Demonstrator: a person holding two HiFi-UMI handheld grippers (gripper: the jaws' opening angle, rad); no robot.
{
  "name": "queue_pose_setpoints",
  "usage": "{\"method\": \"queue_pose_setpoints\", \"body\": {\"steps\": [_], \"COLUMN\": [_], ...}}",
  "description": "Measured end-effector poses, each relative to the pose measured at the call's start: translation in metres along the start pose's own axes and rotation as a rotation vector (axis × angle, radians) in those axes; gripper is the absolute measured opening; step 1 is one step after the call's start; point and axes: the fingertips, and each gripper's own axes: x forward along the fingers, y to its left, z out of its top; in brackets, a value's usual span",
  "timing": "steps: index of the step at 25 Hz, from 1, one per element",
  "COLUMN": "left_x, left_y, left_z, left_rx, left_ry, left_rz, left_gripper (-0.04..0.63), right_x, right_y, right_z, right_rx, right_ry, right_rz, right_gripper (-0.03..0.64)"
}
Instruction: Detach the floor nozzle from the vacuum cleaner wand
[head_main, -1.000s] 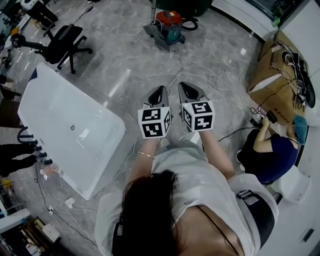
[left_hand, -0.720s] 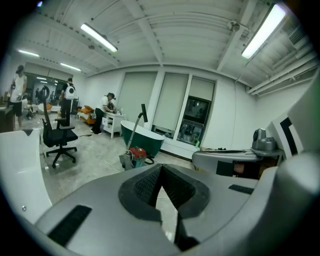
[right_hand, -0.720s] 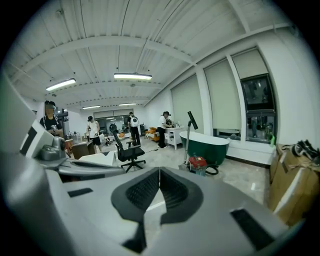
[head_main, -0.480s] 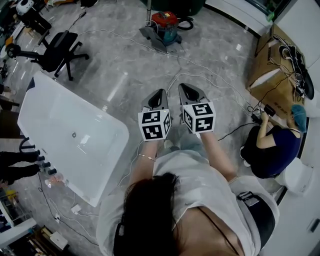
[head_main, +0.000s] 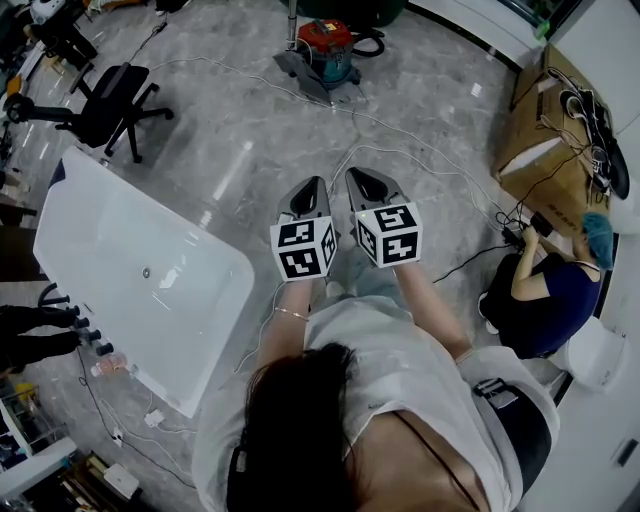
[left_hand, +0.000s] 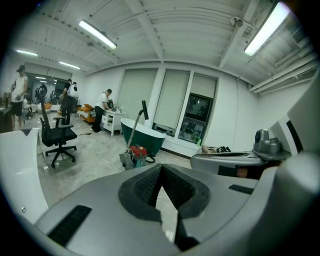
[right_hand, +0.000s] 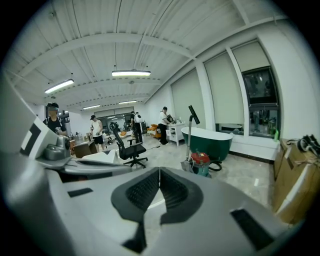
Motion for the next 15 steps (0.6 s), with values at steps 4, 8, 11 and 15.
{"method": "queue_pose_setpoints", "body": {"steps": [4, 8, 11, 15], "left_x": [0.019, 0.040, 0.058, 0.080], "left_y": [-0.004, -0.004, -0.004, -0.003], "left_z": [0.002, 0.008, 0.015, 0.025], "left_rx": [0.006, 0.004, 0.004, 0.004], "left_ry": [0.014, 0.021, 0.027, 0.034], "left_rz": [0.002, 0.012, 0.020, 0.023], "left_gripper": [0.003, 0.003, 0.003, 0.003], "right_x": [0.014, 0.028, 0.040, 0.057], "right_y": [-0.013, -0.031, -0.049, -0.070], "right_z": [0.003, 0.009, 0.014, 0.021], "right_rx": [0.002, 0.008, 0.012, 0.019], "right_ry": [0.007, 0.011, 0.017, 0.028], "right_rz": [0.014, 0.022, 0.024, 0.020], "right_gripper": [0.015, 0.015, 0.015, 0.015]}}
